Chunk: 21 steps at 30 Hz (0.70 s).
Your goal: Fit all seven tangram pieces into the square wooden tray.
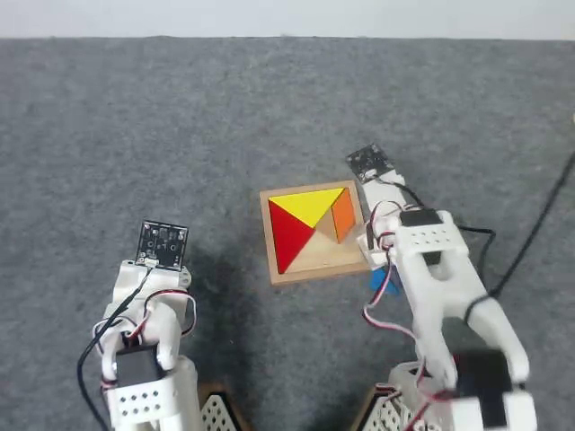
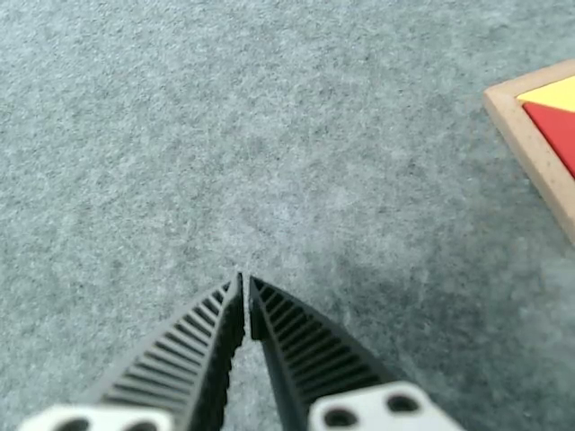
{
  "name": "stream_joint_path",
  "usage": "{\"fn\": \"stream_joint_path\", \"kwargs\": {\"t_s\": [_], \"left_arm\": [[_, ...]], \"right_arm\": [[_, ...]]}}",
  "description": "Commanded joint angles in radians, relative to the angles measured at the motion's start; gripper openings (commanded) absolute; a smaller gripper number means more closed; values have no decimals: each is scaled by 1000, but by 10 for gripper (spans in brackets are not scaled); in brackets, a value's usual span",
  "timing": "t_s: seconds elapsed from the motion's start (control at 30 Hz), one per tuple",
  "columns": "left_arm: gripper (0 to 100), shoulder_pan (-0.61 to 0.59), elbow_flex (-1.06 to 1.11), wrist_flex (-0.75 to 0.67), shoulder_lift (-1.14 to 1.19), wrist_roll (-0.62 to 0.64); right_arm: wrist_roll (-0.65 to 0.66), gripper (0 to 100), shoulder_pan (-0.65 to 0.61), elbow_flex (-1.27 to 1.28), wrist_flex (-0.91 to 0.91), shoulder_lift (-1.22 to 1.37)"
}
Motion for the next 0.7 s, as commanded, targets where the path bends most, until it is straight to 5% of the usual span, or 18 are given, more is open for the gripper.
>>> {"fn": "stream_joint_path", "kwargs": {"t_s": [0.0,0.37,0.67], "left_arm": [[12,-8,-7,6,-12,-14],[12,-6,-7,6,-12,-14],[12,-6,-7,6,-12,-14]], "right_arm": [[-11,169,24,-84,-21,117],[-11,169,185,-311,73,300],[-12,169,120,-368,79,292]]}}
